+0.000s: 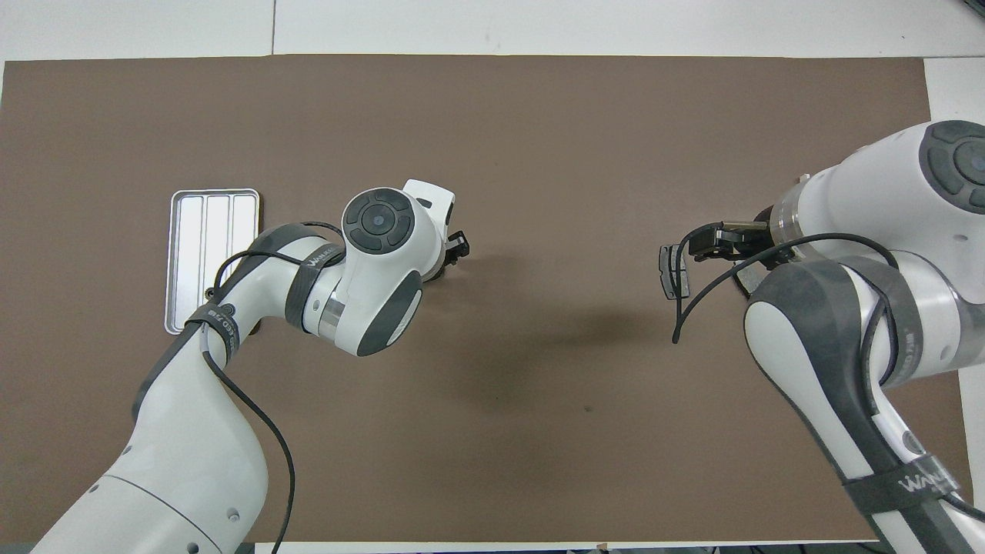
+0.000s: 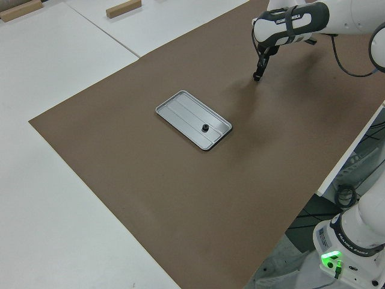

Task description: Place bearing gear from tray to pile

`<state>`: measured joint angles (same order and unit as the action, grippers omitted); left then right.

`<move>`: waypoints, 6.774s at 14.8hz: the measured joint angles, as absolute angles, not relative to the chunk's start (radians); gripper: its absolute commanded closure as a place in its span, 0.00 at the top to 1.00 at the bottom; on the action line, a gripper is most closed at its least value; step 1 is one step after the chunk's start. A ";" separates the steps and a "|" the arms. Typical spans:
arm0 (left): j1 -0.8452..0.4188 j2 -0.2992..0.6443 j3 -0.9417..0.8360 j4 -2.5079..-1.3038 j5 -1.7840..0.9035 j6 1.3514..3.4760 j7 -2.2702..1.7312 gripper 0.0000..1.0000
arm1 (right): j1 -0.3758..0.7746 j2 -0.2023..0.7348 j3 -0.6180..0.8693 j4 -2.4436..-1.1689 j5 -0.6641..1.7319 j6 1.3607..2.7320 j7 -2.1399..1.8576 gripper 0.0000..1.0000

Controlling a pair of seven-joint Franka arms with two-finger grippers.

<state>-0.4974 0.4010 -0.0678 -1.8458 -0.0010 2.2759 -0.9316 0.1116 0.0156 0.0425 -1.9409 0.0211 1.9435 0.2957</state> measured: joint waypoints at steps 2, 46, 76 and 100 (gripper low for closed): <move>-0.459 0.335 -0.061 -1.869 0.001 2.205 -0.836 1.00 | 0.113 0.016 0.043 -1.941 0.021 1.944 0.297 1.00; 0.054 0.164 -0.053 -2.210 0.000 2.304 0.021 0.00 | 0.700 0.873 0.036 -1.118 -0.076 1.963 1.151 0.77; -0.436 0.272 -0.084 -1.901 -0.004 2.220 -0.828 0.00 | 0.153 0.488 0.043 -1.030 -0.043 1.400 0.082 0.00; -0.190 0.010 -0.034 -1.833 0.042 1.870 -0.573 1.00 | -0.025 0.616 0.045 -1.536 -0.110 2.169 -0.087 0.82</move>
<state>-0.1899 0.0101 -0.0338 -1.8326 0.0424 1.8699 -0.5730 -0.0247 0.6157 0.0446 -1.5357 -0.1099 2.1688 -0.0866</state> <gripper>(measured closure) 0.000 0.656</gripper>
